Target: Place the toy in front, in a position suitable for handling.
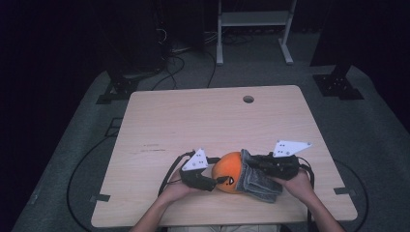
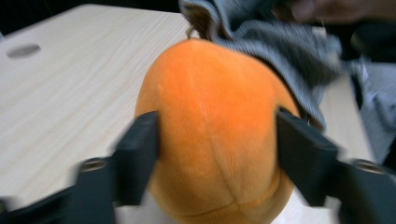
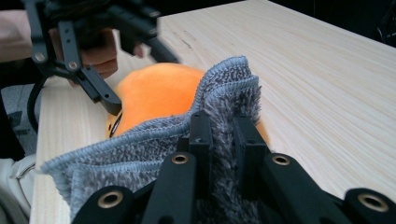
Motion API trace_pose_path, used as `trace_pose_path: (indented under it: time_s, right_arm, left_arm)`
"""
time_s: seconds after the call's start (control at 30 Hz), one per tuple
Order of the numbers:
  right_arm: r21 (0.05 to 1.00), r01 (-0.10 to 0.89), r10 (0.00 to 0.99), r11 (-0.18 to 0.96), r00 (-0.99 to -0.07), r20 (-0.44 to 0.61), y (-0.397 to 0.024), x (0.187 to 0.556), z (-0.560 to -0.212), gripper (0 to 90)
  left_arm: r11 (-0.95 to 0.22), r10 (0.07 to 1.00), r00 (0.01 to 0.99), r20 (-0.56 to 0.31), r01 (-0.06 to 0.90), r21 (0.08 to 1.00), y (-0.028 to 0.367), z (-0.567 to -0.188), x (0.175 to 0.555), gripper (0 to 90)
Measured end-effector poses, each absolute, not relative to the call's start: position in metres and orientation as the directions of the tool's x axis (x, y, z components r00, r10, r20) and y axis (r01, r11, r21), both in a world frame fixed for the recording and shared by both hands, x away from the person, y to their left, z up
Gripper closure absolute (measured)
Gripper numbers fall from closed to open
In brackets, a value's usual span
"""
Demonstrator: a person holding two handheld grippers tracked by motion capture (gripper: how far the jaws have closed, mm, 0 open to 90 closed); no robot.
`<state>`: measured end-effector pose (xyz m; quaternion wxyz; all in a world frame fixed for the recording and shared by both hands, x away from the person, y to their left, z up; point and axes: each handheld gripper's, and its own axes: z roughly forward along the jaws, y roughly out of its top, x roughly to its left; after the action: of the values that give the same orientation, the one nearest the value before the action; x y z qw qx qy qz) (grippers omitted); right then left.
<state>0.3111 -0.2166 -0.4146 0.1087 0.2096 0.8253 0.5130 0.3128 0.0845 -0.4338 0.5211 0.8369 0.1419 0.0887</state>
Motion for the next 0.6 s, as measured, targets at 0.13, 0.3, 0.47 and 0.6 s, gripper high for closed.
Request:
trace_pose_path:
  time_s: [0.13,0.3,0.47,0.6]
  right_arm:
    - [0.898,0.214,0.418,0.385,-0.908,0.037,-0.207,0.298,-0.416,79.8]
    - [0.898,0.190,0.398,0.397,-0.917,0.018,-0.201,0.290,-0.415,79.8]
    - [0.919,0.183,0.415,0.349,-0.910,0.024,-0.213,0.295,-0.399,79.8]
    - [0.938,0.154,0.436,0.310,-0.900,0.004,-0.215,0.306,-0.381,79.8]
  left_arm:
    - [-0.317,0.333,0.925,-0.184,0.294,0.902,0.083,-0.429,0.318,13.2]
    - [-0.393,0.367,0.920,-0.140,0.290,0.873,0.075,-0.435,0.315,20.7]
    - [-0.398,0.356,0.933,0.056,0.096,0.913,0.073,-0.422,0.314,45.2]
    - [-0.438,0.304,0.935,0.182,-0.033,0.898,0.066,-0.415,0.320,45.7]
